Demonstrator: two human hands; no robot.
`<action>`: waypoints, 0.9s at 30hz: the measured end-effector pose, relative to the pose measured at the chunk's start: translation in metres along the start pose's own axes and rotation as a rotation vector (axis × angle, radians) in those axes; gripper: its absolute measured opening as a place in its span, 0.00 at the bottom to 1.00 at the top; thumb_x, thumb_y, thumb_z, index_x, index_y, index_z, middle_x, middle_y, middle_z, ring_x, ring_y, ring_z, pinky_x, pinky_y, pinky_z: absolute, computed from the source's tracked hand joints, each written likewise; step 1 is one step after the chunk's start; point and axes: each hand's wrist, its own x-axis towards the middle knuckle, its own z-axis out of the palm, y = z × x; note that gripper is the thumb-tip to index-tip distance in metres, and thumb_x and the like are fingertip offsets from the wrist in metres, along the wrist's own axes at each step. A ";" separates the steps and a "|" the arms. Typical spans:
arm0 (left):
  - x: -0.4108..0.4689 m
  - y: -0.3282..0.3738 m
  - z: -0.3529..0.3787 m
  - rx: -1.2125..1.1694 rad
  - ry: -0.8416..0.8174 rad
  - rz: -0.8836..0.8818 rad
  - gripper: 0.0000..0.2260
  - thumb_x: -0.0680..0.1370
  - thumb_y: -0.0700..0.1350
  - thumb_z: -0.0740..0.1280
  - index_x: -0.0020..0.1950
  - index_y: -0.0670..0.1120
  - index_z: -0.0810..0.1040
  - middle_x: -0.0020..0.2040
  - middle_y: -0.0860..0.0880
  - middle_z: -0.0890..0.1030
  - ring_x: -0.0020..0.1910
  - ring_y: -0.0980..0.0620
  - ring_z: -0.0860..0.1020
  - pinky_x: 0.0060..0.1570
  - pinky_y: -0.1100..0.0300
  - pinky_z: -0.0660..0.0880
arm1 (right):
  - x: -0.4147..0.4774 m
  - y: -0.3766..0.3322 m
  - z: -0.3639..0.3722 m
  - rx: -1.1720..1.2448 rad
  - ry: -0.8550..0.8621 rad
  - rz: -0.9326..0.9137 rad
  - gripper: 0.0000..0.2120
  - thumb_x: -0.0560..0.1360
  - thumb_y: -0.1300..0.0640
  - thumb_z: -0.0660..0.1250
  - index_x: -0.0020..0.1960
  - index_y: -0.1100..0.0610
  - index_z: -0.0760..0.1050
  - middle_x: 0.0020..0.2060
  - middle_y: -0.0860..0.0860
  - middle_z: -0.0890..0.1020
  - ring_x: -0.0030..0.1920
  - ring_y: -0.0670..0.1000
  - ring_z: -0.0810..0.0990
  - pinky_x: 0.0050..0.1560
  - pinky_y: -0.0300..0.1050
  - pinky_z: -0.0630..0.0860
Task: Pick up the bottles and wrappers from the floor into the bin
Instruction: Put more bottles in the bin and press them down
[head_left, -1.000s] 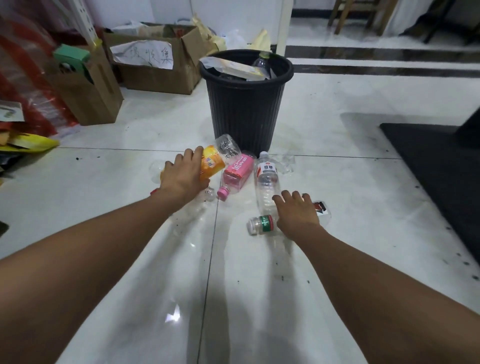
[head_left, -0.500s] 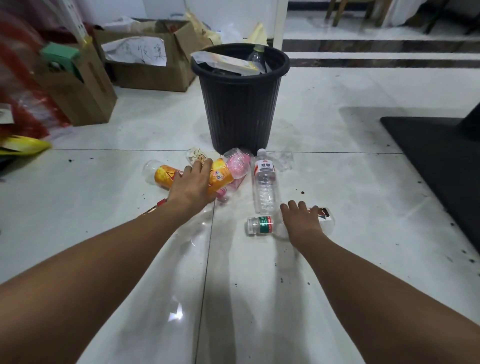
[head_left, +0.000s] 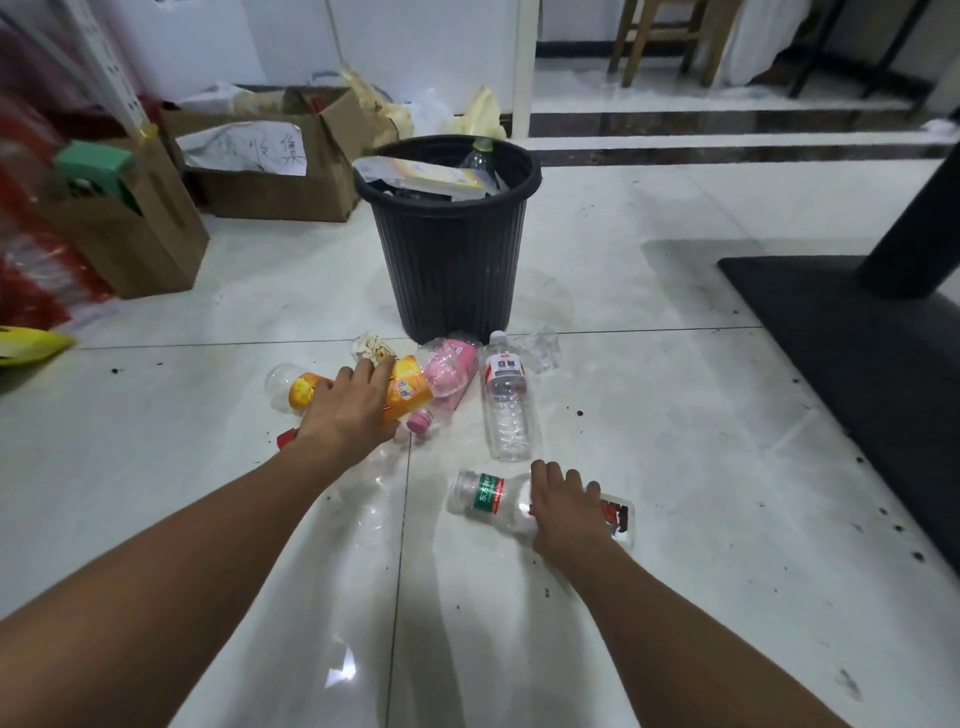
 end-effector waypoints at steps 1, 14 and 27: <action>0.004 0.000 -0.005 0.010 0.011 0.017 0.36 0.75 0.55 0.67 0.76 0.47 0.53 0.68 0.45 0.68 0.64 0.44 0.70 0.62 0.48 0.68 | -0.001 0.000 -0.004 0.010 0.024 -0.008 0.31 0.72 0.58 0.70 0.69 0.59 0.59 0.62 0.54 0.70 0.61 0.57 0.71 0.60 0.53 0.66; 0.070 -0.003 -0.115 0.063 0.154 0.101 0.34 0.75 0.55 0.66 0.76 0.46 0.55 0.65 0.44 0.67 0.60 0.45 0.72 0.59 0.52 0.69 | 0.055 0.027 -0.158 0.167 0.168 0.042 0.31 0.72 0.52 0.70 0.68 0.59 0.59 0.62 0.54 0.69 0.62 0.57 0.71 0.59 0.51 0.68; 0.136 0.041 -0.267 0.053 0.126 0.055 0.37 0.76 0.55 0.65 0.77 0.47 0.49 0.69 0.46 0.64 0.66 0.44 0.68 0.64 0.50 0.66 | 0.075 0.076 -0.330 0.051 0.227 -0.076 0.31 0.72 0.53 0.69 0.69 0.59 0.58 0.64 0.54 0.69 0.63 0.56 0.71 0.59 0.51 0.69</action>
